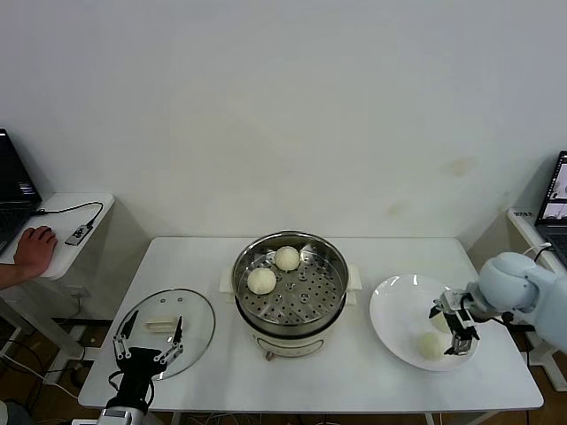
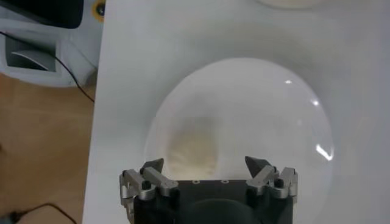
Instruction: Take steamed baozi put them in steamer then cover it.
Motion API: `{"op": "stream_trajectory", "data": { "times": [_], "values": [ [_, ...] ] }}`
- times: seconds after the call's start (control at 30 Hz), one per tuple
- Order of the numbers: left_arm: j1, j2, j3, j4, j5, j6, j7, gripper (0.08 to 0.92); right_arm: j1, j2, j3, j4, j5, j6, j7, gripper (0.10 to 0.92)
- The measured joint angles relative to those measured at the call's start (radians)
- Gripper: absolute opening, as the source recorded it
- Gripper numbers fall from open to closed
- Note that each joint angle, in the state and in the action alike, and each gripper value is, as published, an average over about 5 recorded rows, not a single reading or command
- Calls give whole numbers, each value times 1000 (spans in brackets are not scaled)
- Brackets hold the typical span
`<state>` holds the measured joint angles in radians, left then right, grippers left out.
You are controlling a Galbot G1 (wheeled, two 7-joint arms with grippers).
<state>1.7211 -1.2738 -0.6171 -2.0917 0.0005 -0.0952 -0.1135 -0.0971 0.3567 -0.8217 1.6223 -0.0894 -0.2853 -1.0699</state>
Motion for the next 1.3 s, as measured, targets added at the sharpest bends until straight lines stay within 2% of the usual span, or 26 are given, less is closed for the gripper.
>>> {"op": "stream_trajectory", "data": {
  "times": [0.4,0.93,1.3],
  "values": [
    [-6,-7,0,6,4,0,0,823,-107,45,76,-68,-50,1,21,809],
    [-10,-5,0,8,10,-1,0,823,-140,74,101,-102,-64,-10,26,627],
    [-13,-1,-1,0,9,-1,0,823,-85,63,80,-87,-39,-16,4,554]
  ]
}}
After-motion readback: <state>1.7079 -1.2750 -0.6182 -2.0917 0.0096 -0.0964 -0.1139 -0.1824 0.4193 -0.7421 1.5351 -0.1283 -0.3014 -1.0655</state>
